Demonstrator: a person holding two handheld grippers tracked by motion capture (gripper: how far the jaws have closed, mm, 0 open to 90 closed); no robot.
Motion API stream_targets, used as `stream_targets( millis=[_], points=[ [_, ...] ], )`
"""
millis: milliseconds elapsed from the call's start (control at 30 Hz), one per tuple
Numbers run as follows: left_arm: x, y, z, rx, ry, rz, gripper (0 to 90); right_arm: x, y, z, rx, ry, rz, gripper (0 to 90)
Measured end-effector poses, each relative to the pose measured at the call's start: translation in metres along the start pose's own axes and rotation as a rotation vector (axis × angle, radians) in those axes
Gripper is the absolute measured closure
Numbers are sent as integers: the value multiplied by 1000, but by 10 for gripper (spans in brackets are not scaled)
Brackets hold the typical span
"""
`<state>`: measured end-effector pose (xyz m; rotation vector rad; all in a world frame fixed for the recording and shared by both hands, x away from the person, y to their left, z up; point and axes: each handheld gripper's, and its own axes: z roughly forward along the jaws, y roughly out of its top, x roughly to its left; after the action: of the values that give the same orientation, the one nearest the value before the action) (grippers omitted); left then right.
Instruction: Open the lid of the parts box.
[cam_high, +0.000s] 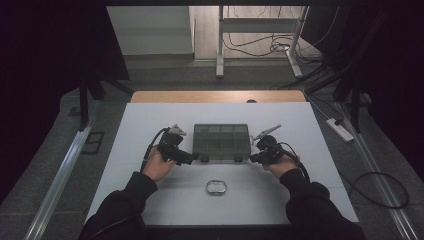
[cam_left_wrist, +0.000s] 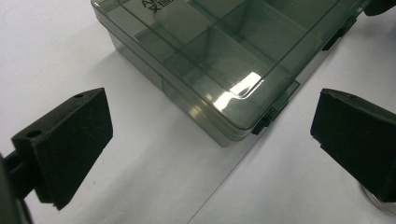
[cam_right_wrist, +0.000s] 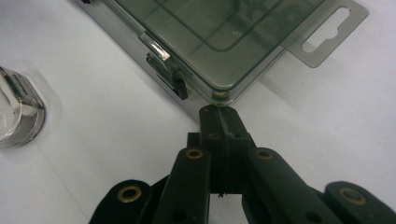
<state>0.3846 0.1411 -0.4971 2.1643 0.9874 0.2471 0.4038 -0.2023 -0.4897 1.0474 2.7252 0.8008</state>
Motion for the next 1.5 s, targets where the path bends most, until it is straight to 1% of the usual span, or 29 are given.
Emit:
stream_targets(
  millis=[100,267,400,633,800,900,933,1000,1333,1500],
  points=[
    [0,0,-1,3,2,1,0,0,0,-2,-3,-4,1,896],
    [1,-1,-2,-3,-4,-11,0,-1,-1,-6,-12,-19,-2,896],
    [2,-2,-3,-6,-11,-15,0,-1,-1,-7,-26,-19,-1,896],
    [1,-2,-2,0,-17,-10,0,0,-1,-8,-36,-15,-7,896],
    [1,-2,-3,-9,-26,-18,0,1,0,-10,-49,-19,-14,896],
    [1,-2,-3,-10,-29,-18,0,2,0,-14,-74,-18,-12,896],
    [1,-2,-3,-9,-31,-19,0,2,1,-17,-93,-23,-14,896],
    [1,-2,-3,-8,-33,-19,0,2,1,-18,-99,-21,-12,896],
    [0,-2,-3,-9,-44,-16,0,3,4,-29,-178,-36,-10,896],
    [-1,-2,-2,-12,-50,-12,0,3,8,-32,-210,-39,-5,896]
  ],
)
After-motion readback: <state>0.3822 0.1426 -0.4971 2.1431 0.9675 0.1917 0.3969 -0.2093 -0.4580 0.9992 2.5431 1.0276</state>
